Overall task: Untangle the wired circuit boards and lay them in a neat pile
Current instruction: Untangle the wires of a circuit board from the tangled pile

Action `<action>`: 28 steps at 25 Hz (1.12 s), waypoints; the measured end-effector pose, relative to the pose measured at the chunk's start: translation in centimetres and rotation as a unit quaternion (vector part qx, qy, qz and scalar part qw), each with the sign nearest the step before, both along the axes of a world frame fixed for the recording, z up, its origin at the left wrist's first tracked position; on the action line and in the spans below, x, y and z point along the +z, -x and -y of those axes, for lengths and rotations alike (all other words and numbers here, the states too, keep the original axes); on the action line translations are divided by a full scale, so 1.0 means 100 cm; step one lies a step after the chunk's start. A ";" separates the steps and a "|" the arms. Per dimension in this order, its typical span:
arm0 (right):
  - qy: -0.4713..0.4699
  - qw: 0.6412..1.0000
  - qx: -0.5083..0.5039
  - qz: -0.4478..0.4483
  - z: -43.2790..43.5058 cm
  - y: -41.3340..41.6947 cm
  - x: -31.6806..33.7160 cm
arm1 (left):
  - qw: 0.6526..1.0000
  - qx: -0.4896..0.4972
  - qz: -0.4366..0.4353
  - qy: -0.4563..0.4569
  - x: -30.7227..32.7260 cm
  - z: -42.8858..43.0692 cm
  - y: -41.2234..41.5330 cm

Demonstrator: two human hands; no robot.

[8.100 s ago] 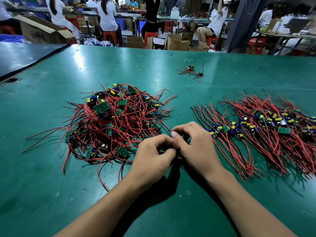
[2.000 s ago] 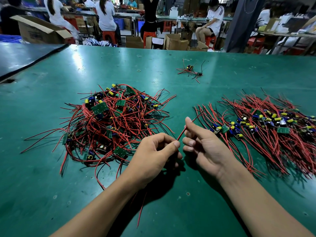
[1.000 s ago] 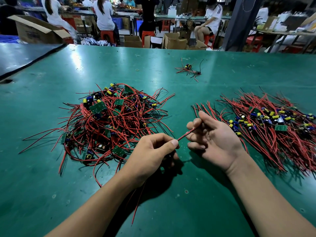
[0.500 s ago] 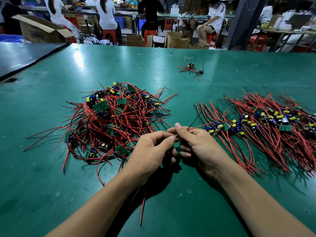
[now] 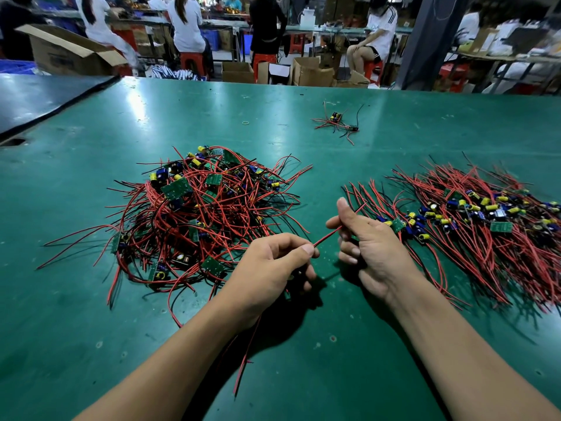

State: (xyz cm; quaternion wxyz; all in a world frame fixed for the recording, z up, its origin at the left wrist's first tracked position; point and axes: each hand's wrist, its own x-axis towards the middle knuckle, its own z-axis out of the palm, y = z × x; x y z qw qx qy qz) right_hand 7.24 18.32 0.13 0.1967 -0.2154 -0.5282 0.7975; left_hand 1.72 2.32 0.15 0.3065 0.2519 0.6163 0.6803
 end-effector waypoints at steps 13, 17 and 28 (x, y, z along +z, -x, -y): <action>-0.043 0.990 0.131 0.022 0.008 -0.009 -0.002 | 0.999 -0.001 0.044 -0.017 -0.001 0.001 0.001; -0.043 0.993 0.100 0.039 0.007 -0.007 -0.001 | 1.000 -0.003 0.004 -0.011 -0.003 -0.001 0.001; 0.137 0.989 -0.047 0.031 0.000 0.002 0.008 | 0.995 -0.014 -0.098 0.016 -0.006 -0.007 0.000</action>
